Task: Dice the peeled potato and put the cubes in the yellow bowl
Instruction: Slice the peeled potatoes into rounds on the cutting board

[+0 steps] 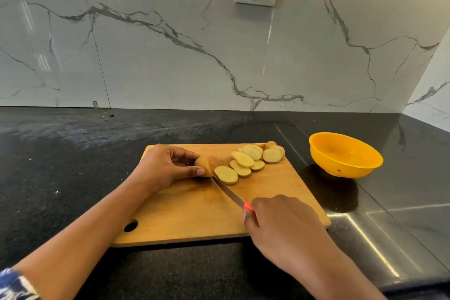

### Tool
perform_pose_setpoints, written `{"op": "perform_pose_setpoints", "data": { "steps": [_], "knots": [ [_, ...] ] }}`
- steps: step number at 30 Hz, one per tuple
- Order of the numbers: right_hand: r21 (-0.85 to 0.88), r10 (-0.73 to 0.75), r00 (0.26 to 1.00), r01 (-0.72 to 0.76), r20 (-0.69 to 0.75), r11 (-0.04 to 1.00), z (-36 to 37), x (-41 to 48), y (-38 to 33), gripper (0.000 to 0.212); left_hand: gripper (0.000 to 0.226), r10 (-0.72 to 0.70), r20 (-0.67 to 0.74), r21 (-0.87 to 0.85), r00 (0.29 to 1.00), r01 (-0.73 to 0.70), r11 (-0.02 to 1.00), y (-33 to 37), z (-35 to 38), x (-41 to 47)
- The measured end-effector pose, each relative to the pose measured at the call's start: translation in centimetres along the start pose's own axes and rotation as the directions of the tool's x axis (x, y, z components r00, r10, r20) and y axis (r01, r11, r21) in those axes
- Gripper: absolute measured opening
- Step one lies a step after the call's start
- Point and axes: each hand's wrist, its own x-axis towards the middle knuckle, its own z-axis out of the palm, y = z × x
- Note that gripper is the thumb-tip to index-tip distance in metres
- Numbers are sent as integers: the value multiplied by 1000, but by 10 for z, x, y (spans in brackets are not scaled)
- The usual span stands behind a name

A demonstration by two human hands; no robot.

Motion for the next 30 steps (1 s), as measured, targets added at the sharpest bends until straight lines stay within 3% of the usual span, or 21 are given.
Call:
{"op": "perform_pose_setpoints", "data": {
  "steps": [9, 20, 30],
  "knots": [
    [-6, 36, 997, -36, 68, 999, 4, 46, 1, 32, 48, 8, 8, 24, 1000, -9, 1000, 2, 0, -1],
    [115, 110, 982, -93, -153, 989, 0, 53, 12, 37, 49, 0, -22, 29, 1000, 1, 1000, 5, 2, -3],
    [138, 46, 991, -28, -127, 990, 5, 37, -11, 34, 51, 52, -136, 99, 989, -38, 994, 9, 14, -8]
  ]
}}
